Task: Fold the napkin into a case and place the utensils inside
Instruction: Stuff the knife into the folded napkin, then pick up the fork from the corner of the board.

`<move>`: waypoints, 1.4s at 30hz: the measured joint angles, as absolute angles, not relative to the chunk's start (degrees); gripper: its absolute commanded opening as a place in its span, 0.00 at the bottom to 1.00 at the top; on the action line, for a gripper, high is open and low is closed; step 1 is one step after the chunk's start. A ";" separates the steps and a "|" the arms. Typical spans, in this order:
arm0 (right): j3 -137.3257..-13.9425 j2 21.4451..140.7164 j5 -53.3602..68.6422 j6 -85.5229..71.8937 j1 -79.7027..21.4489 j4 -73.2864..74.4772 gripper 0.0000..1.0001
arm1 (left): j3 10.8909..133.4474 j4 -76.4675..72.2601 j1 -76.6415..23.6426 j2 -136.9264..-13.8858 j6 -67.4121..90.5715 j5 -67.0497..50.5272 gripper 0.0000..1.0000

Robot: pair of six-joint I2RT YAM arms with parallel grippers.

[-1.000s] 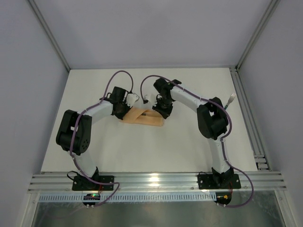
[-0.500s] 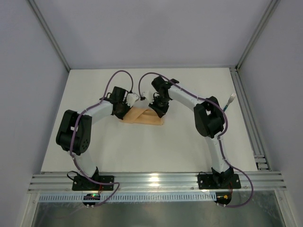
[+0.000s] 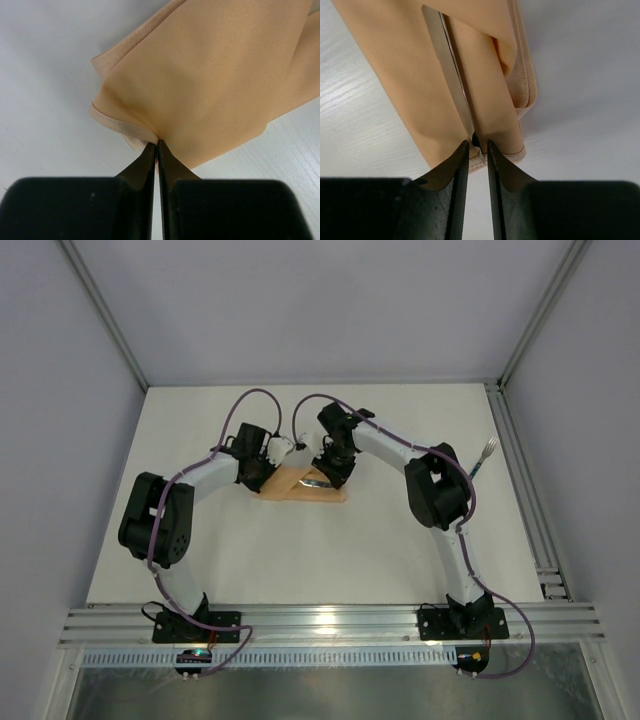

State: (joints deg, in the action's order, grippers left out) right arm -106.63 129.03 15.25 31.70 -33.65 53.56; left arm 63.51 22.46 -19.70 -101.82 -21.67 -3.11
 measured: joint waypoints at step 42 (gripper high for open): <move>-80.12 113.51 -12.12 -19.88 13.67 30.96 0.47 | 63.42 24.99 -19.70 -86.17 -18.61 -3.70 0.44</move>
State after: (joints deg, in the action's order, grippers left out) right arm -80.12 113.51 -12.12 -19.88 13.67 30.96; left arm 63.42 24.99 -19.70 -86.17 -18.61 -3.70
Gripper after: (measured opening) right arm 0.483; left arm 0.428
